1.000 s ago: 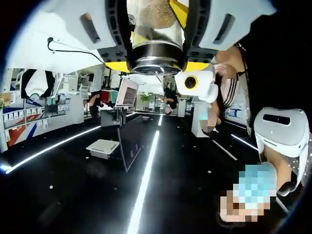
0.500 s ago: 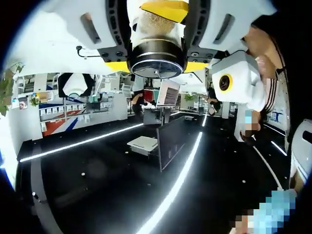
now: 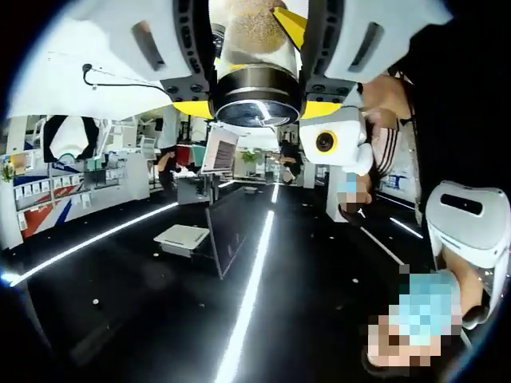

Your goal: Rotate the seasoning bottle until the label or dispensing opening points toward the visible target arrow and the bottle remains upright within the marked orientation range

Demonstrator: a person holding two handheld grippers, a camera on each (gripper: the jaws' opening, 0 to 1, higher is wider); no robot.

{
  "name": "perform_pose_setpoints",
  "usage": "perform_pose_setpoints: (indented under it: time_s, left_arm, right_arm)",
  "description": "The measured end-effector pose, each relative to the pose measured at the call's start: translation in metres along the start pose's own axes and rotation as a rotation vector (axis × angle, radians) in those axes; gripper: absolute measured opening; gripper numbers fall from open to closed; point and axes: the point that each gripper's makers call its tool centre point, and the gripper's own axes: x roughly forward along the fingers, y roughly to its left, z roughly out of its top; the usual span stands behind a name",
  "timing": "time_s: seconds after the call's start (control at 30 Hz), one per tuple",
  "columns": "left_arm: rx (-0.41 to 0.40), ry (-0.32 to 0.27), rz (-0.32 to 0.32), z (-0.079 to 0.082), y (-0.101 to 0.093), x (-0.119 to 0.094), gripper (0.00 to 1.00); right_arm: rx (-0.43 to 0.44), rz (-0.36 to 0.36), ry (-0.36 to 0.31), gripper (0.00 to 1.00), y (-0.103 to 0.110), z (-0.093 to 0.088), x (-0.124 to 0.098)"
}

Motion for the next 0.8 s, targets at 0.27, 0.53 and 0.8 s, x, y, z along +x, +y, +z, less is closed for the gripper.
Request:
perform_pose_setpoints:
  time_s: [0.27,0.53,0.8]
  left_arm:
    - [0.001,-0.008,-0.027,0.004,-0.005,0.003,0.41]
    - [0.05,0.057,0.192,-0.005,0.022,0.003,0.4]
    - [0.118,0.089,0.308,-0.006,0.026,0.002,0.4]
  right_arm:
    - [0.018,0.091,-0.042,0.37,0.007,0.005,-0.005]
    - [-0.016,-0.15,0.003,0.36,-0.012,-0.005,-0.003]
    - [-0.02,-0.363,0.011,0.39,-0.025,-0.007,0.004]
